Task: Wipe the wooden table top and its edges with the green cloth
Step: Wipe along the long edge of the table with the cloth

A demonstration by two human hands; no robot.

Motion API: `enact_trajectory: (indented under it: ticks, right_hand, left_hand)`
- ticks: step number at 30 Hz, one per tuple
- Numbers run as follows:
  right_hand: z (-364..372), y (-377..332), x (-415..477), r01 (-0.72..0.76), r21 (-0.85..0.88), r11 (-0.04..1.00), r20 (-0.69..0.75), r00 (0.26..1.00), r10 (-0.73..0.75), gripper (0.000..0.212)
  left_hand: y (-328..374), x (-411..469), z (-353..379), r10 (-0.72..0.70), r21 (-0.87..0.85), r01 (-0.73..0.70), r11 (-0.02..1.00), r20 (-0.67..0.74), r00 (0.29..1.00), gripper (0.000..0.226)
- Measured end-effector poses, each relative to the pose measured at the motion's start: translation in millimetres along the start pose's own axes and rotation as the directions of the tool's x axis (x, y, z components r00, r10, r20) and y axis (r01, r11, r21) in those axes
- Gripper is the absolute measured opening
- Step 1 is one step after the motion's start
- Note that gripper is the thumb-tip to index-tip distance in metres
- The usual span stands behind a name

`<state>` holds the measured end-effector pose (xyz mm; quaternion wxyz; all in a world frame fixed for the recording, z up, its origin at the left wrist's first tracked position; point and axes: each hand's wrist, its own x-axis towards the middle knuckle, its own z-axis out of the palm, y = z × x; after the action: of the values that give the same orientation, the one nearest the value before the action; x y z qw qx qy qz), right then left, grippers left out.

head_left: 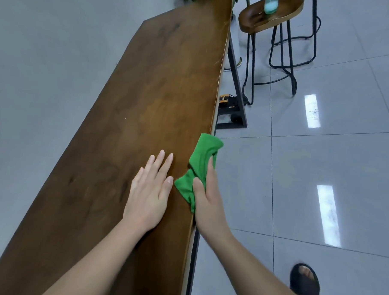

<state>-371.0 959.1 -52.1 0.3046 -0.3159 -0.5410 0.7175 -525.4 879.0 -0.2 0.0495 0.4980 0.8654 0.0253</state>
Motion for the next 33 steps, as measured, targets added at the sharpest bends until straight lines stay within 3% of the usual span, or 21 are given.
enact_trajectory:
  ticks: [3,7,12,19,26,33]
  right_hand:
    - [25.0,16.4,-84.5,-0.019,0.003,1.000,-0.011,1.000,0.019,0.066]
    - [44.1,36.7,-175.3,-0.017,0.016,1.000,0.004,1.000,0.017,0.069]
    - [48.4,52.9,-241.8,0.020,-0.065,0.998,0.045,0.999,-0.017,0.079]
    - [34.4,33.1,-157.5,-0.021,0.001,1.000,0.043,0.999,0.021,0.073]
    - [15.4,-3.5,-25.9,-0.023,-0.036,0.999,-0.103,0.995,0.019,0.071]
    - [33.9,22.9,-117.5,0.027,-0.038,0.999,-0.060,0.998,-0.029,0.068]
  left_hand:
    - [-8.9,-38.5,2.5,0.019,0.001,-0.019,1.000,-0.011,1.000,0.066]
    - [-13.5,-73.0,6.5,0.029,-0.017,-0.029,0.999,-0.016,0.999,0.073]
    - [-15.3,-91.5,10.6,0.032,-0.019,-0.032,0.999,-0.020,0.999,0.076]
    - [-15.8,-89.1,12.7,0.046,-0.006,-0.046,0.999,-0.045,0.998,0.074]
    - [-13.5,-89.7,11.5,0.038,-0.008,-0.038,0.999,-0.026,0.999,0.070]
    - [-13.8,-127.2,12.6,0.067,0.007,-0.067,0.998,-0.017,0.998,0.069]
